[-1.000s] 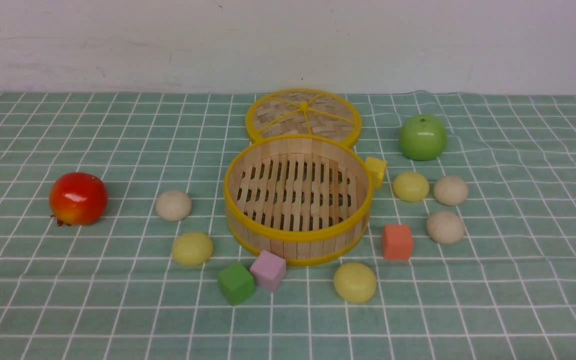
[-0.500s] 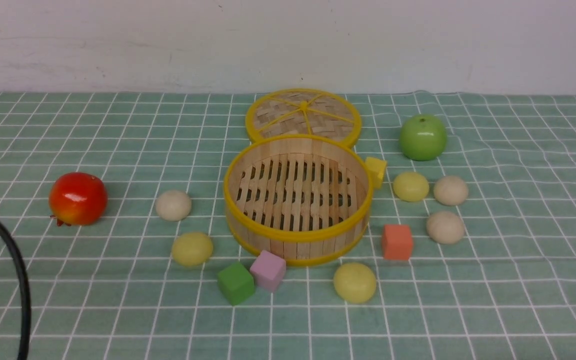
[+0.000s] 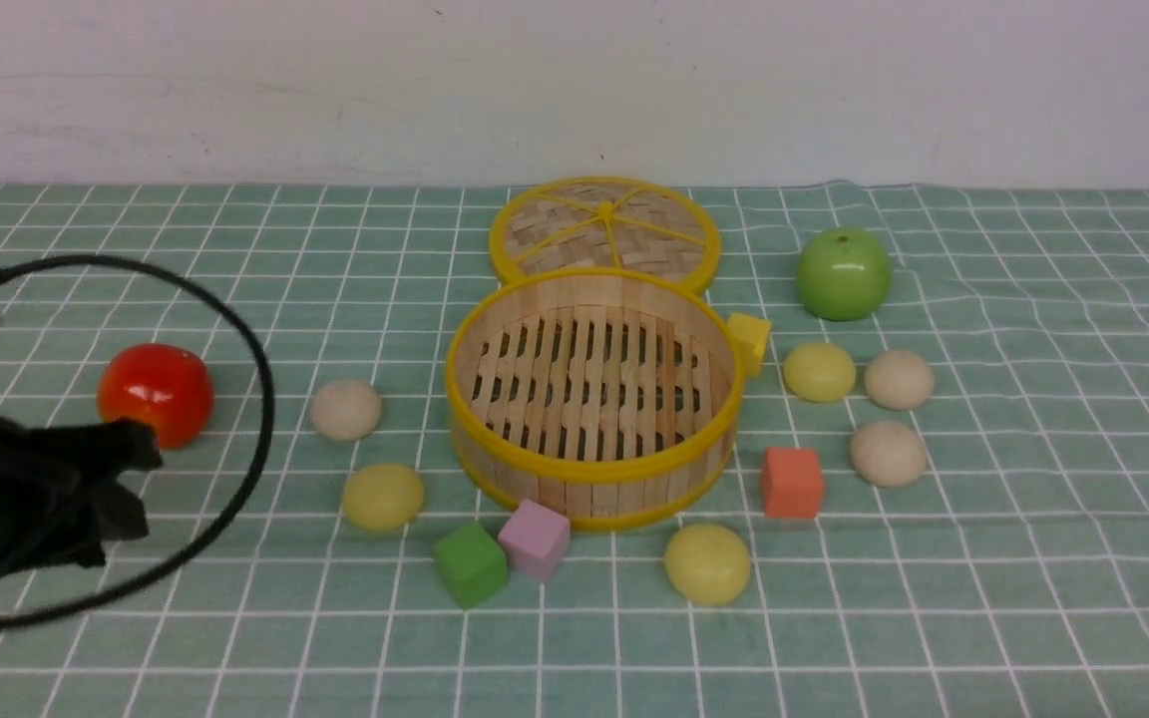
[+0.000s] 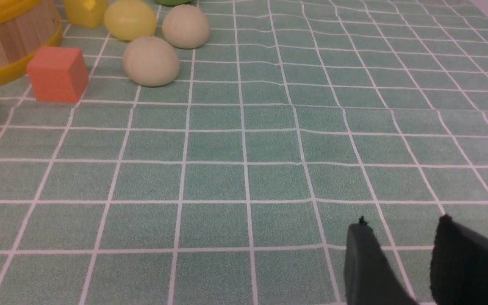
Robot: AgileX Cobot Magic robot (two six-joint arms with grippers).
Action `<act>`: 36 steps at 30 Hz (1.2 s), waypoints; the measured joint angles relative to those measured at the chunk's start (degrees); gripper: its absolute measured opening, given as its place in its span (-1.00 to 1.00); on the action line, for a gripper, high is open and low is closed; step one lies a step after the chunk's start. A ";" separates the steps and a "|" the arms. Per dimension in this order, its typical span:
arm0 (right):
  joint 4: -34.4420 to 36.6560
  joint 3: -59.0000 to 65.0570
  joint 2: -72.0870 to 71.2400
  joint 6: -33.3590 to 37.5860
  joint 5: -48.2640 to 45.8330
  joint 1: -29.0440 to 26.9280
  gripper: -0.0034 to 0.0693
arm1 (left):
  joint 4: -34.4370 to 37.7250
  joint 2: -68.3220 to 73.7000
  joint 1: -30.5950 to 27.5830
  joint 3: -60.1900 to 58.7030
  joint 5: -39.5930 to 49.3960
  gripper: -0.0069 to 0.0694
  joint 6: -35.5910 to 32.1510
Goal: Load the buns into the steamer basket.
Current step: Use the left arm to grab a steamed stuffed bun
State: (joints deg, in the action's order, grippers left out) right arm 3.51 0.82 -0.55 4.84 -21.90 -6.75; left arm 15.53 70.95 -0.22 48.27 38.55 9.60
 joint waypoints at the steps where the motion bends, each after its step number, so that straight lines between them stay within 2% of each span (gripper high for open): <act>1: 0.00 0.00 0.00 0.00 0.00 0.00 -0.25 | 0.11 2.33 0.09 2.33 1.15 -0.19 -0.57; 8: 0.00 0.00 0.00 0.00 0.00 0.00 -0.25 | -1.54 19.66 7.58 20.39 5.20 -0.19 -3.12; 9: 0.00 0.00 0.00 0.00 0.00 0.00 -0.25 | -3.49 23.48 10.54 24.64 7.07 -0.19 -2.98; 13: 0.00 0.00 0.00 0.00 0.00 0.00 -0.25 | -10.94 29.97 16.36 32.43 12.38 -0.19 0.83; 17: 0.00 0.00 0.00 0.00 0.00 0.00 -0.25 | -20.51 33.80 21.19 37.85 14.11 -0.19 8.19; 21: 0.00 0.00 0.00 0.00 0.00 0.00 -0.25 | -25.63 34.55 23.15 39.17 13.88 -0.19 12.57; 36: 0.00 0.00 0.00 0.00 0.00 0.00 -0.25 | -27.06 35.27 23.33 39.25 10.36 -0.19 14.16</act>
State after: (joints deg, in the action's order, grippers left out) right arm 3.51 0.82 -0.55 4.84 -21.90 -6.75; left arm -11.53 106.23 23.11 87.52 48.91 23.76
